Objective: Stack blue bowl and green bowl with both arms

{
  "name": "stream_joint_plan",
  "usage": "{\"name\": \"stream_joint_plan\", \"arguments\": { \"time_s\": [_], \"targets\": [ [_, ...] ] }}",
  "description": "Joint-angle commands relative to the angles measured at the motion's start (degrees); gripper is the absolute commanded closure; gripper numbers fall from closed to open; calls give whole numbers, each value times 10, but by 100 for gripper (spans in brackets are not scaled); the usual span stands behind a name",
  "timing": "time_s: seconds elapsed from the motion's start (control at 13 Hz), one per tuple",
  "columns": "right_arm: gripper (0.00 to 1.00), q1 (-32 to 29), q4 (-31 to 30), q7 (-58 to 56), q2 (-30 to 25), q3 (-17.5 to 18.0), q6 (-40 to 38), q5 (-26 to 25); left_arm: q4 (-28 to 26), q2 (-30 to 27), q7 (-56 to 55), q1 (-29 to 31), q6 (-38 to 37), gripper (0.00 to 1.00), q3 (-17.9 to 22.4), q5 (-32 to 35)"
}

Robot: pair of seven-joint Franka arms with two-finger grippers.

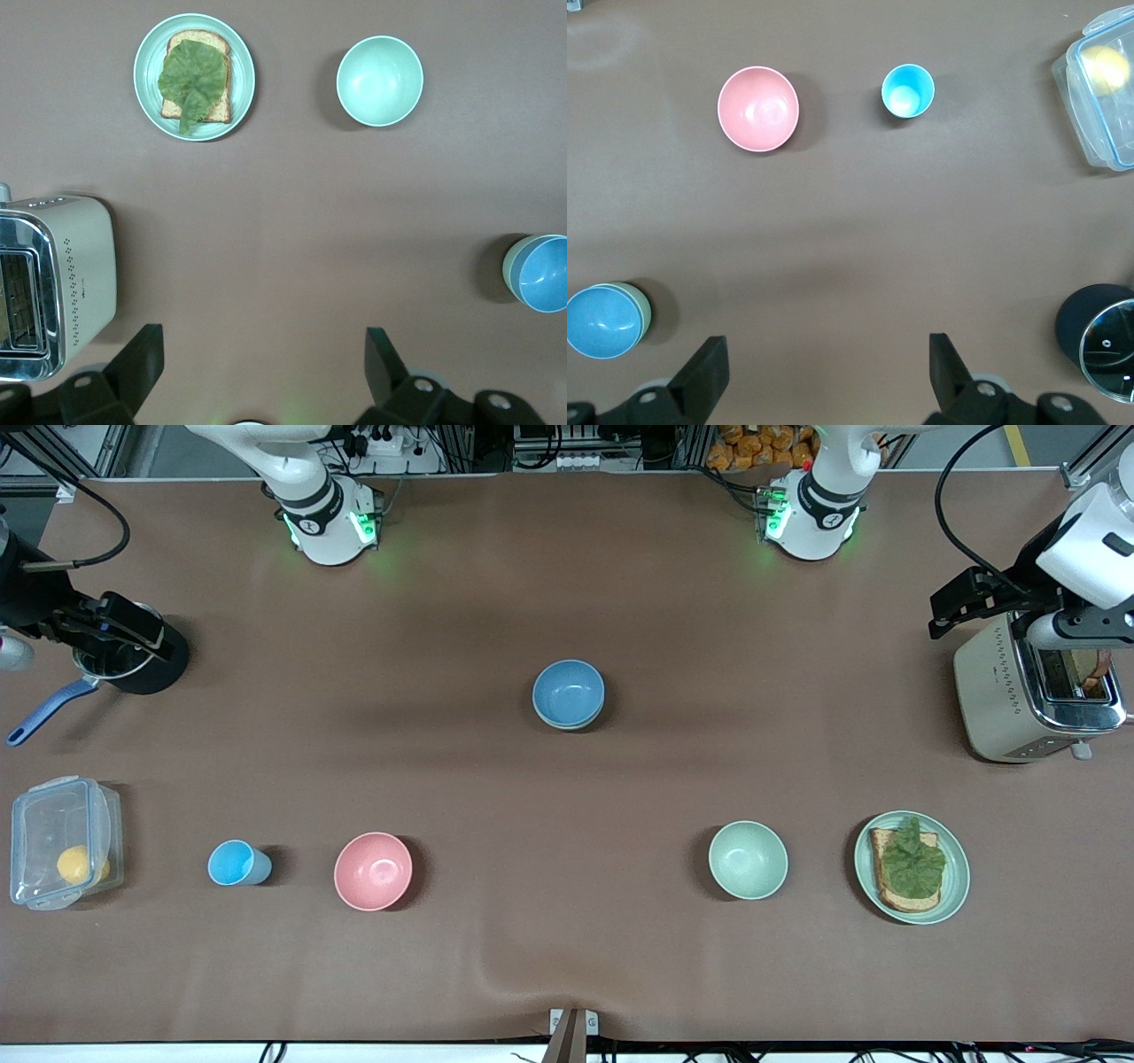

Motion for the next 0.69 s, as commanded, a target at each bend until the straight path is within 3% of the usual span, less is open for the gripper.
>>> {"name": "stream_joint_plan", "arguments": {
  "time_s": [0.0,0.62],
  "targets": [
    [0,-5,-9,-4,-10,6,0,-10,-13,-13,-7,3,-1,0,-3,-14],
    [0,19,-10,0,-10,-9,-2,-10,-10,-13,-12,2,0,0,-3,-18]
  ]
}}
